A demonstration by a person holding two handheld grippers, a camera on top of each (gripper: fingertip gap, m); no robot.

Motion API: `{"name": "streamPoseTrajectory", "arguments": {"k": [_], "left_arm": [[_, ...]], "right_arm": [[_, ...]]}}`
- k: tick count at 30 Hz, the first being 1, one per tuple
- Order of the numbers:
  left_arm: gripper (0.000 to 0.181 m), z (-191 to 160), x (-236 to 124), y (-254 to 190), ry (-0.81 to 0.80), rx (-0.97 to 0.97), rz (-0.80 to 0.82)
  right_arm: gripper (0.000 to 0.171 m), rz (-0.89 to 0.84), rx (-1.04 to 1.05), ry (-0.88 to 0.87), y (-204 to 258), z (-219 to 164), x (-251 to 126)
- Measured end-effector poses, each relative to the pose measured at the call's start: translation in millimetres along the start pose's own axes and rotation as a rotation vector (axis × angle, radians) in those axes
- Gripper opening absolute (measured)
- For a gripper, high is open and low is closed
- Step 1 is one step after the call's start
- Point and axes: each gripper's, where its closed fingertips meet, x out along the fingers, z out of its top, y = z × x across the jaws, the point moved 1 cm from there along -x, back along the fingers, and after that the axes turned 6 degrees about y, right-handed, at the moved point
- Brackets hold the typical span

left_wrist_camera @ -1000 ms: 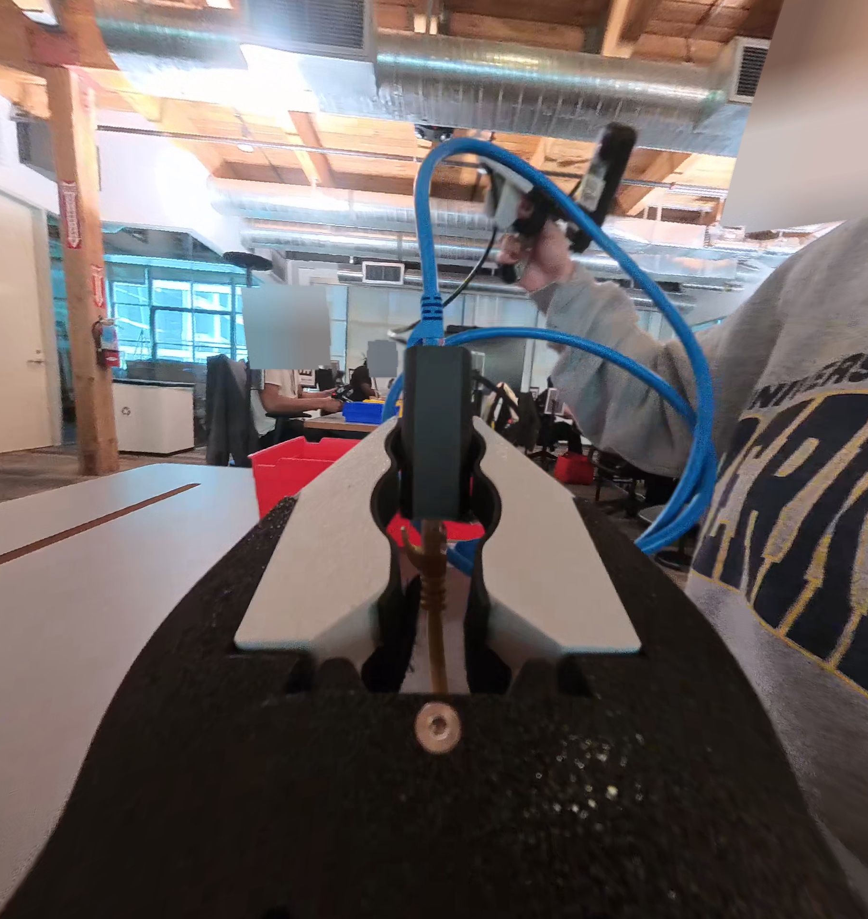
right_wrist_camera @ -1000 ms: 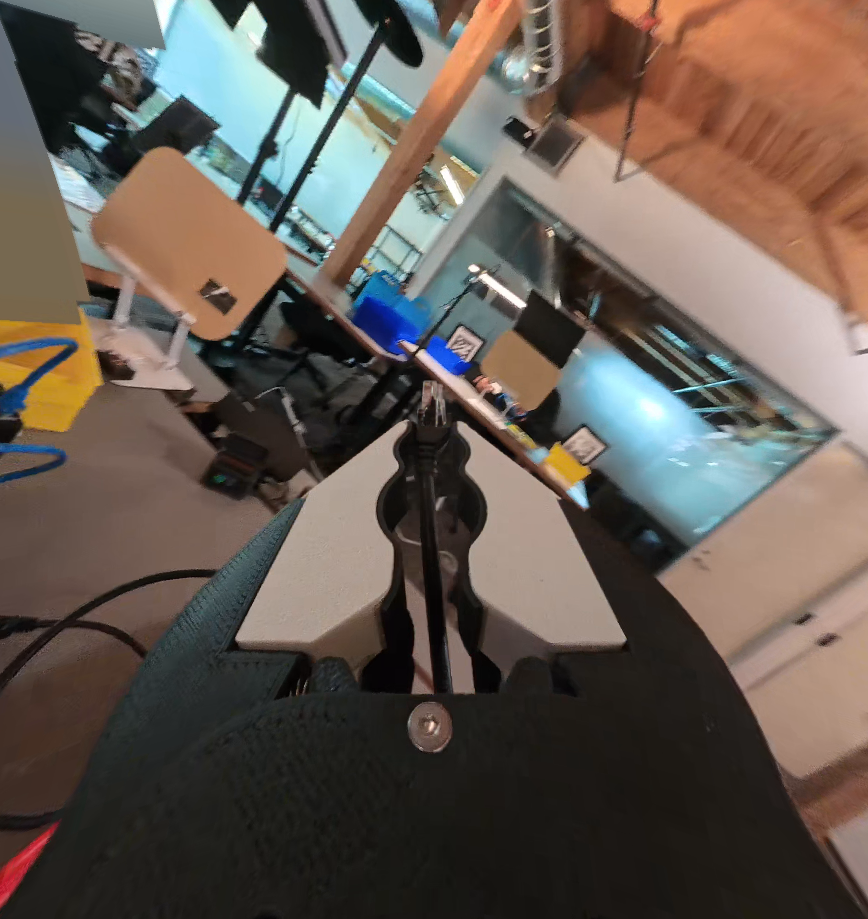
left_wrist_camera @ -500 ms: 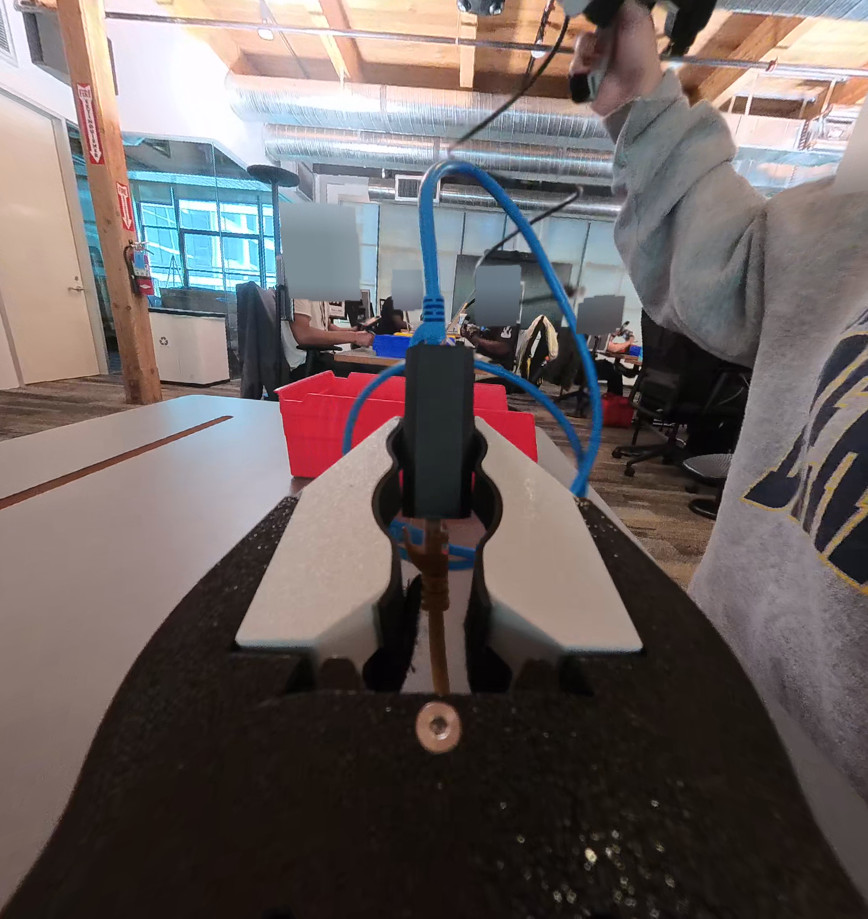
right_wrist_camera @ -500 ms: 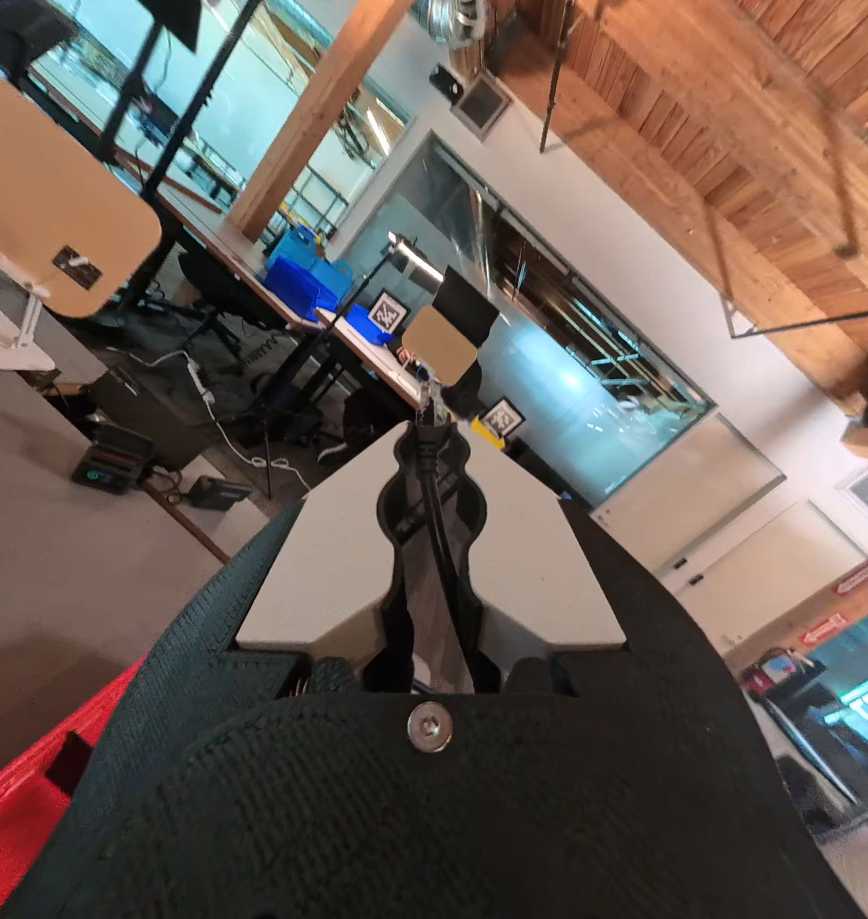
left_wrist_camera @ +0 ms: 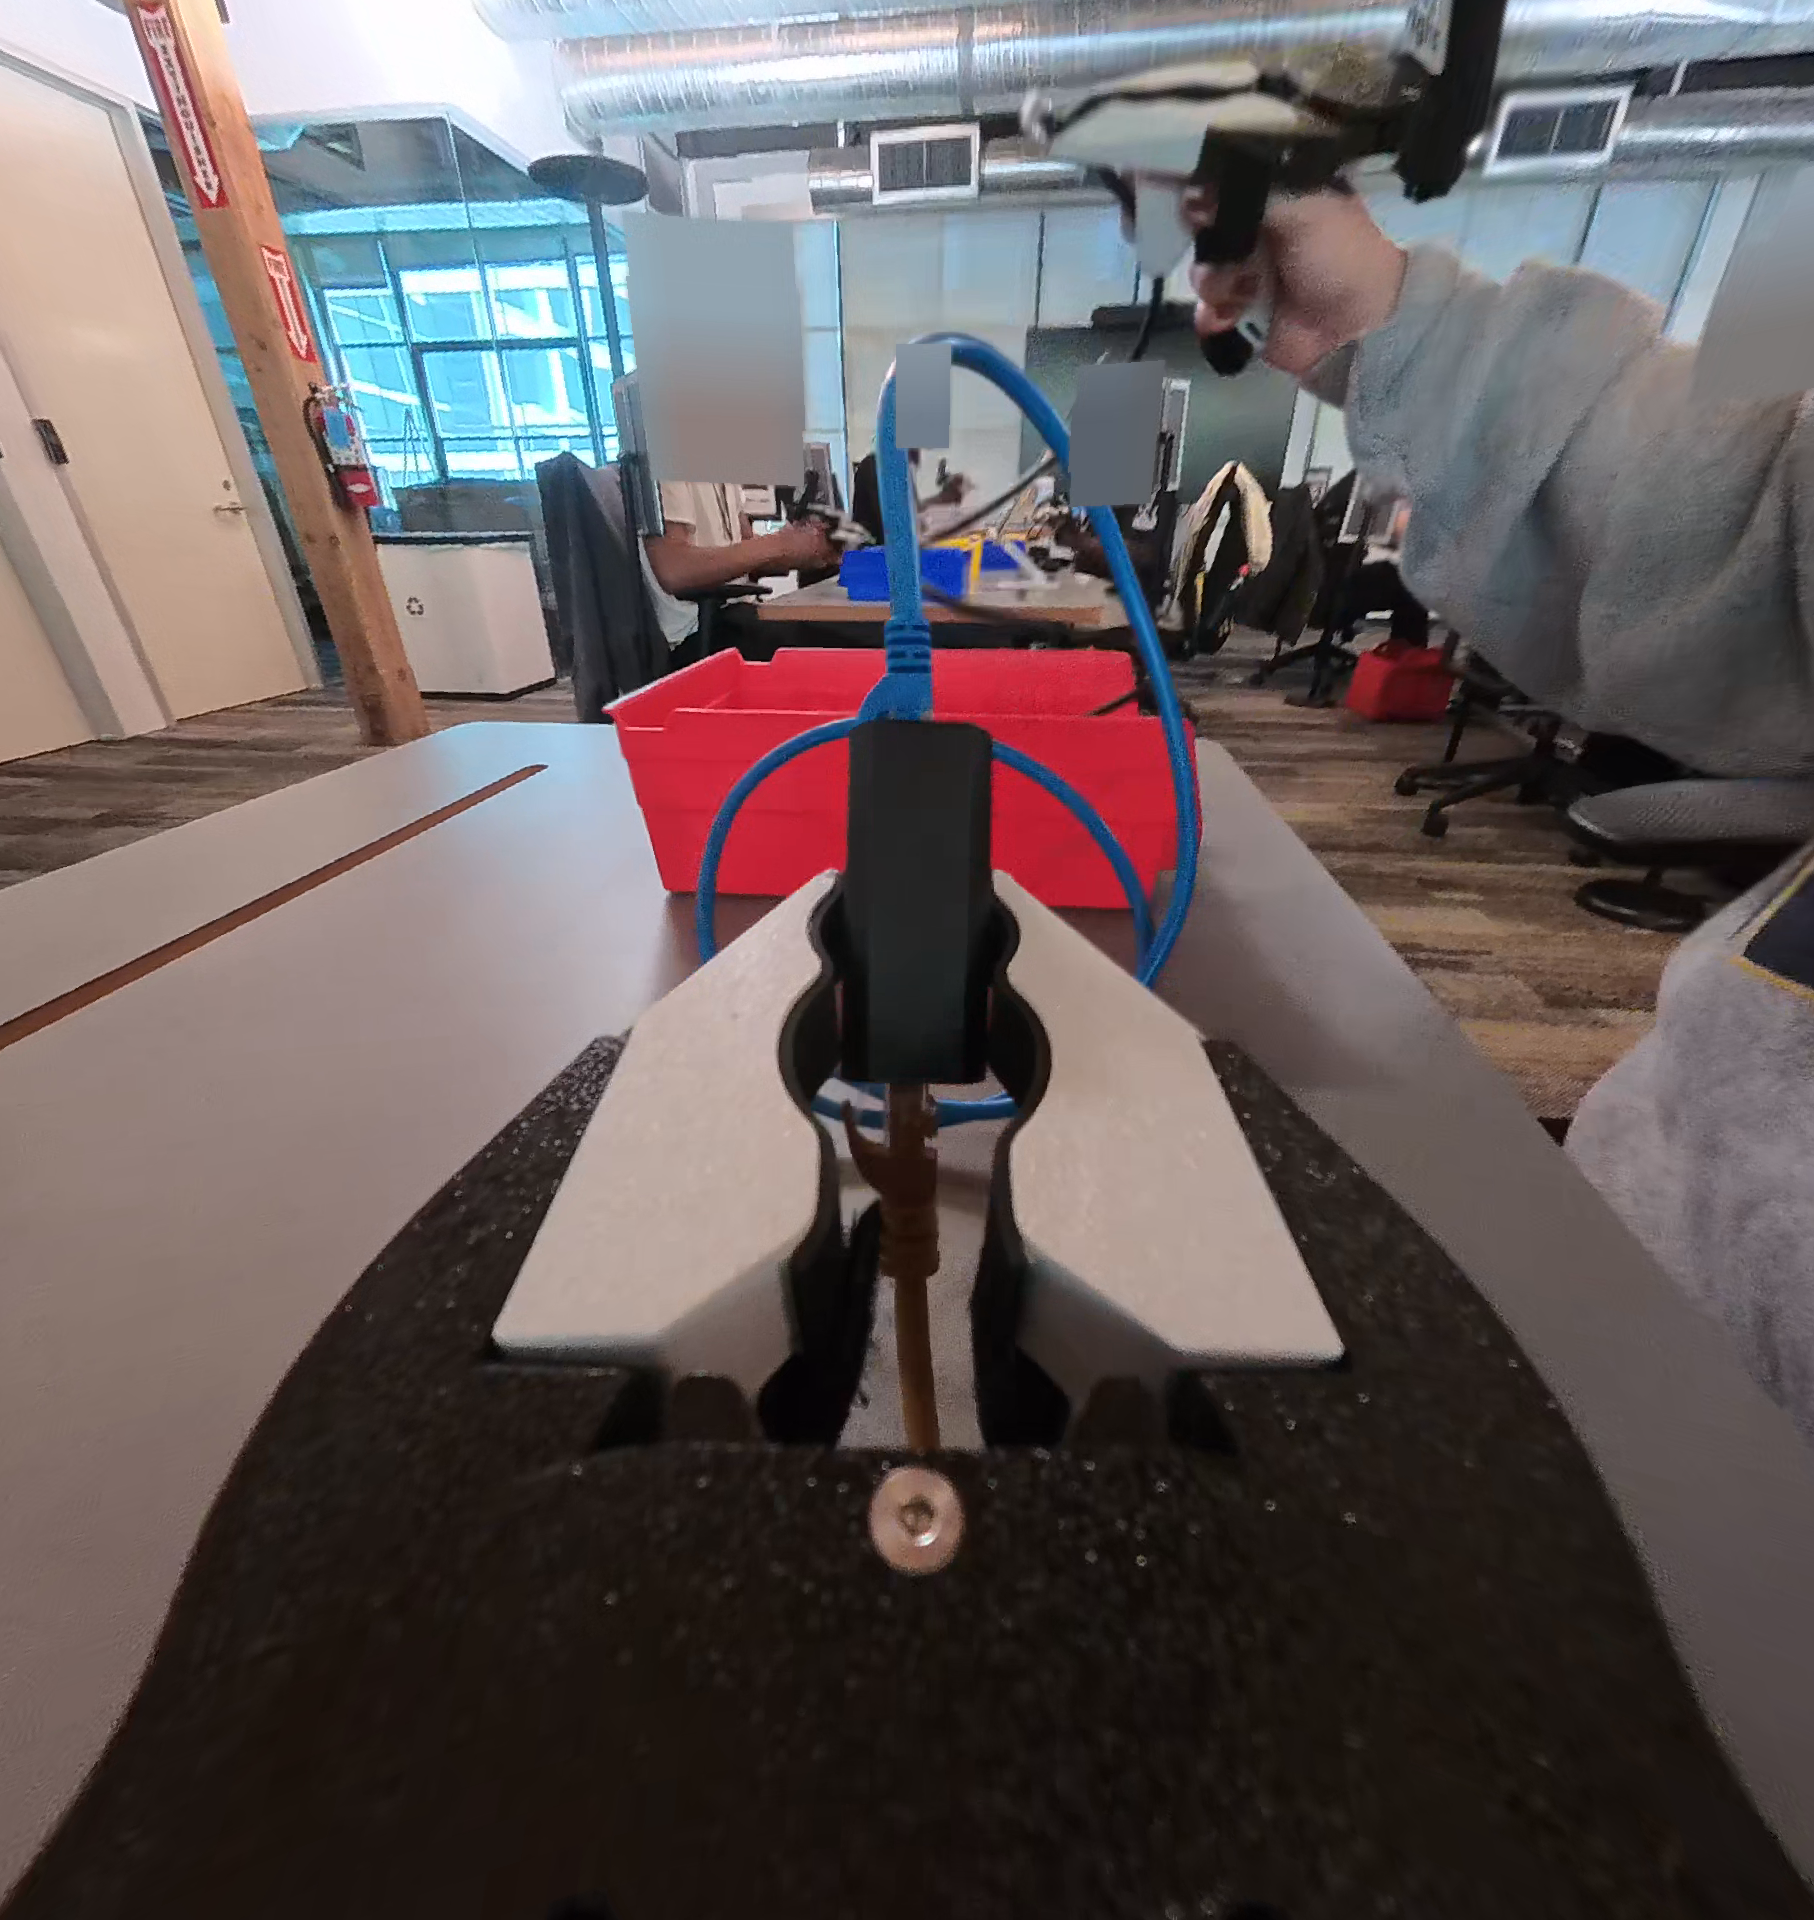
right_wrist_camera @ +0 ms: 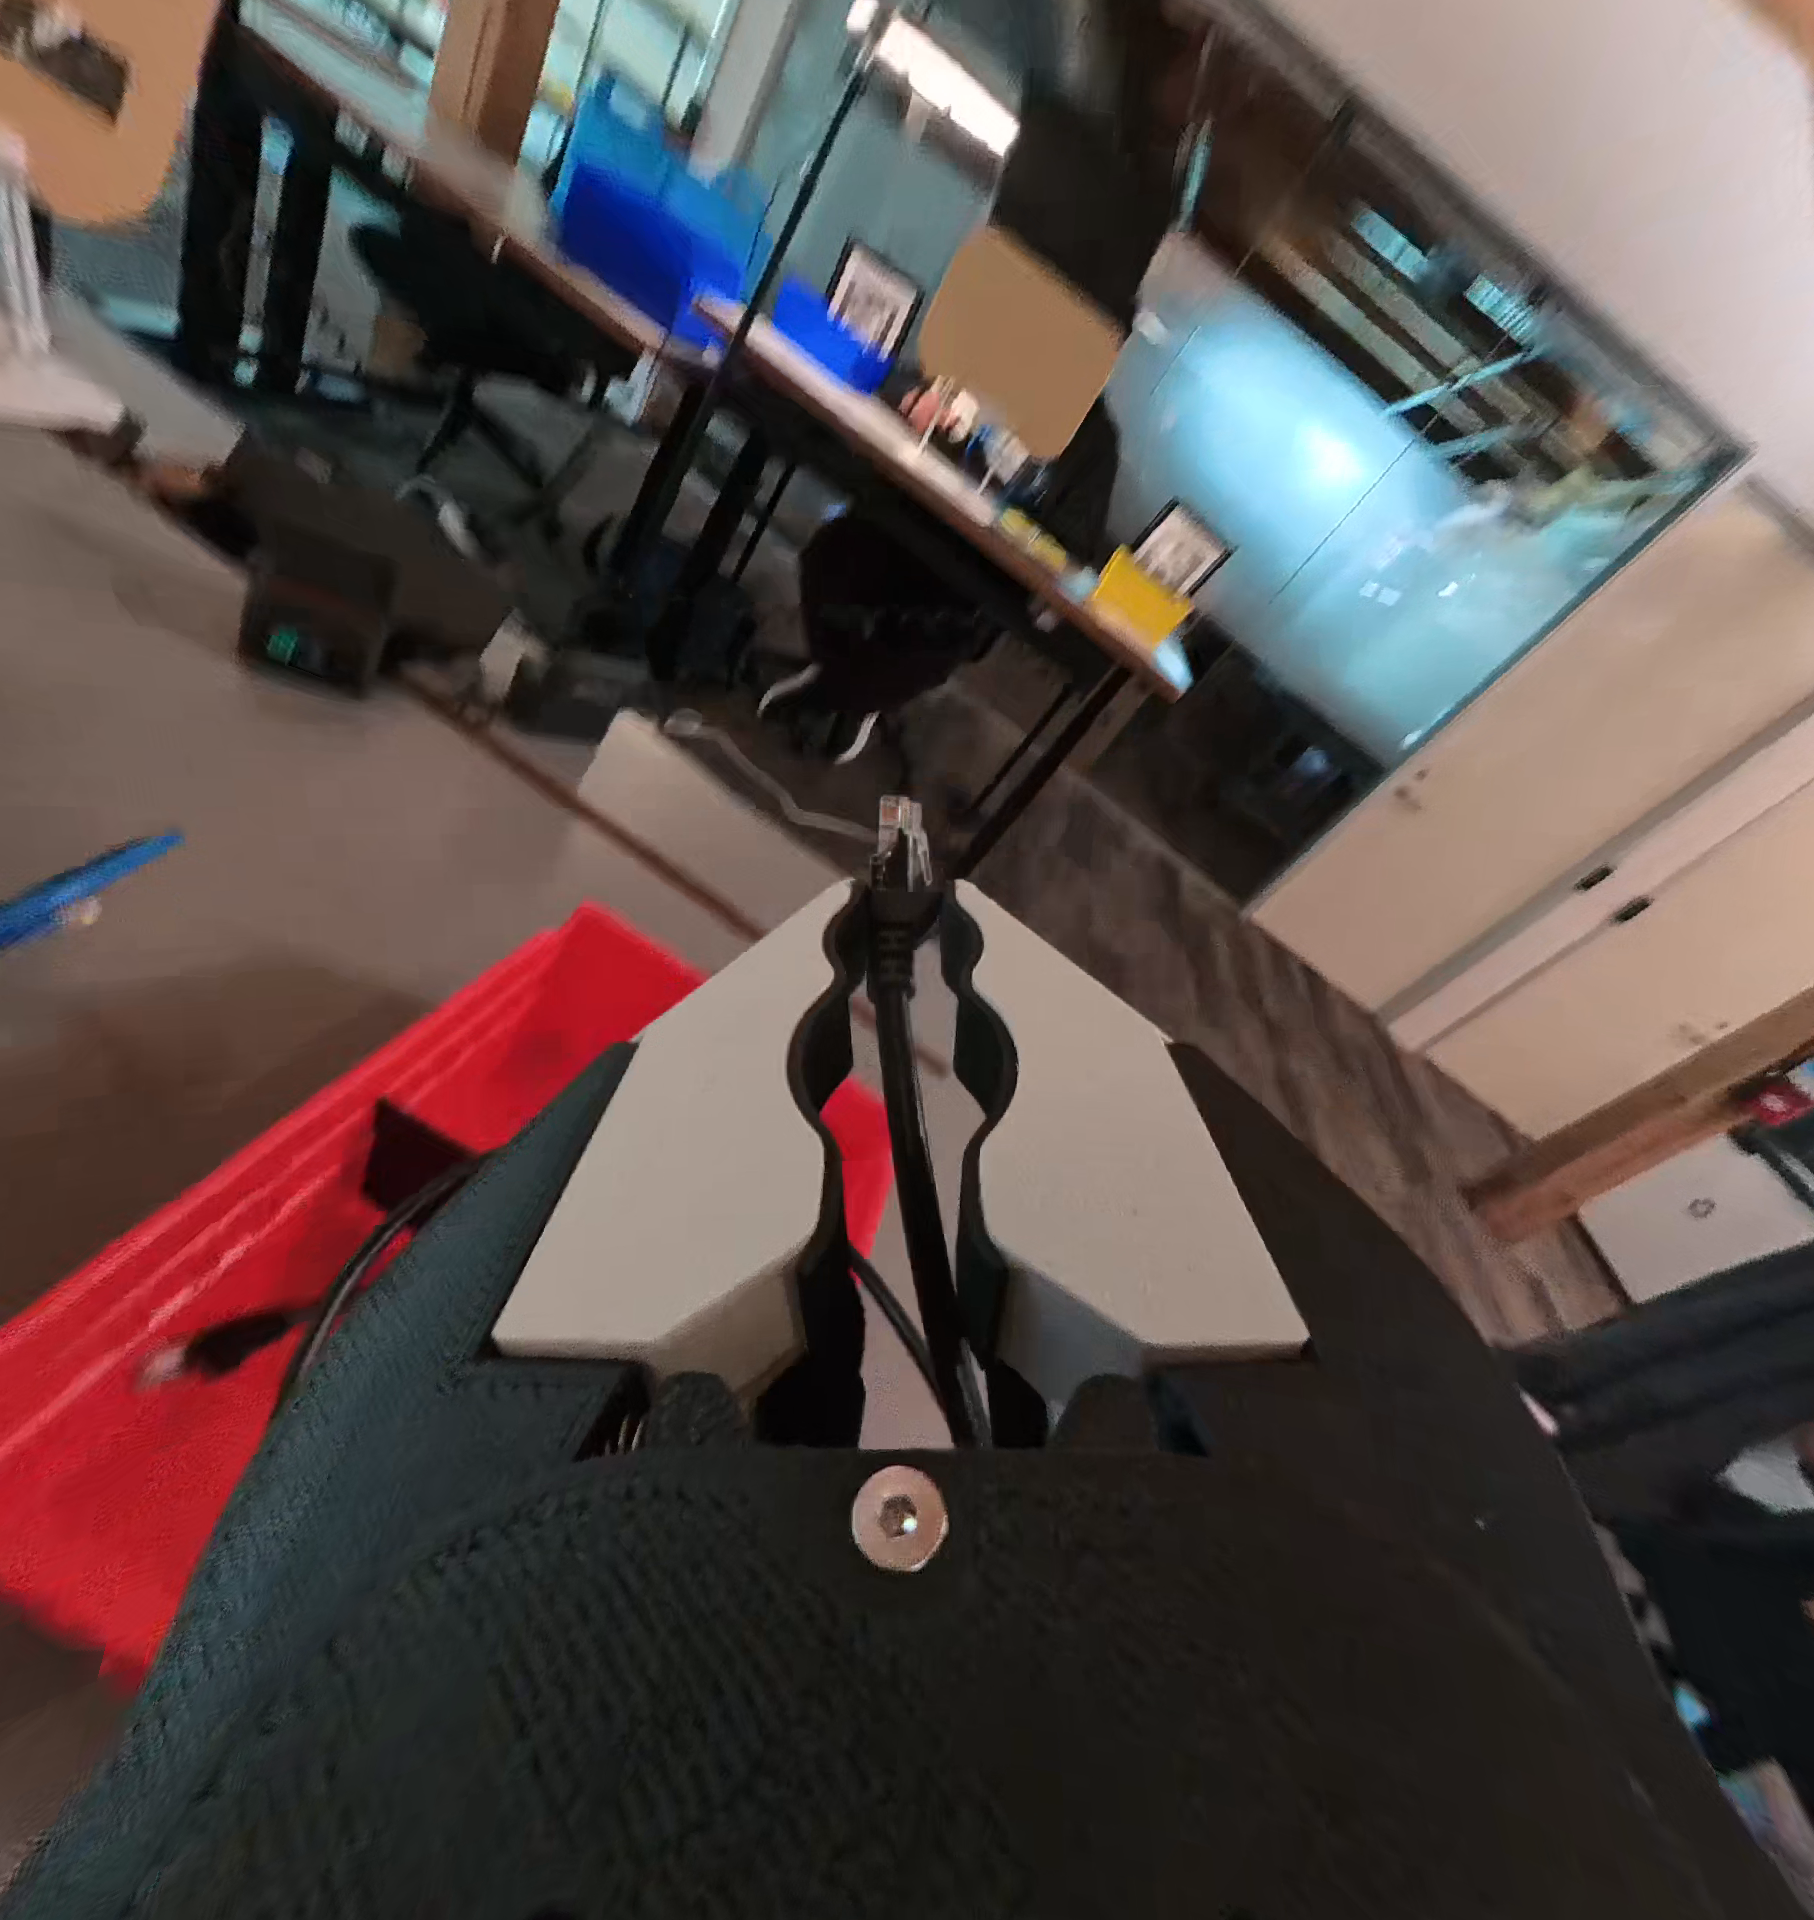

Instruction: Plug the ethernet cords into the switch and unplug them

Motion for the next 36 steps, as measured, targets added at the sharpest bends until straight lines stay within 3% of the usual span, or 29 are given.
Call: {"name": "streamPoseTrajectory", "arguments": {"k": [7, 16, 17, 21, 22, 24, 27, 31, 36], "left_arm": [[0.021, -16.8, 11.3, -0.6, 0.116, 0.079, 0.047], [0.021, -39.9, 26.0, -9.3, 0.276, 0.210, 0.059], [0.021, -42.8, 27.0, -8.4, 0.299, 0.226, 0.073], [0.021, -54.8, 29.9, -5.1, 0.396, 0.325, 0.131], [0.021, -57.8, 30.8, -4.6, 0.419, 0.352, 0.142], [0.021, -63.1, 33.1, -5.1, 0.460, 0.404, 0.154], [0.021, -68.1, 36.9, -8.3, 0.490, 0.445, 0.144], [0.021, -73.6, 40.4, -13.4, 0.503, 0.459, 0.108], [0.021, -80.0, 42.2, -20.4, 0.519, 0.474, 0.057]], "right_arm": [[0.013, 0.349, -0.052, 0.429, 105.4, -121.3, 30.9], [0.016, 0.763, -0.029, 0.881, 181.2, -189.1, 22.2], [0.026, 0.774, -0.007, 0.891, 182.5, -188.0, 21.8], [0.105, 0.755, 0.105, 0.898, 167.6, -164.8, 18.0], [0.116, 0.719, 0.098, 0.890, 158.1, -158.5, 18.0], [0.124, 0.628, 0.063, 0.852, 138.9, -140.8, 20.0], [0.122, 0.505, -0.026, 0.640, 134.2, -87.9, 36.3], [0.099, 0.633, -0.182, 0.321, 222.8, -18.7, 48.9], [0.062, 0.789, -0.380, 0.218, 341.1, -21.8, 65.9]]}}
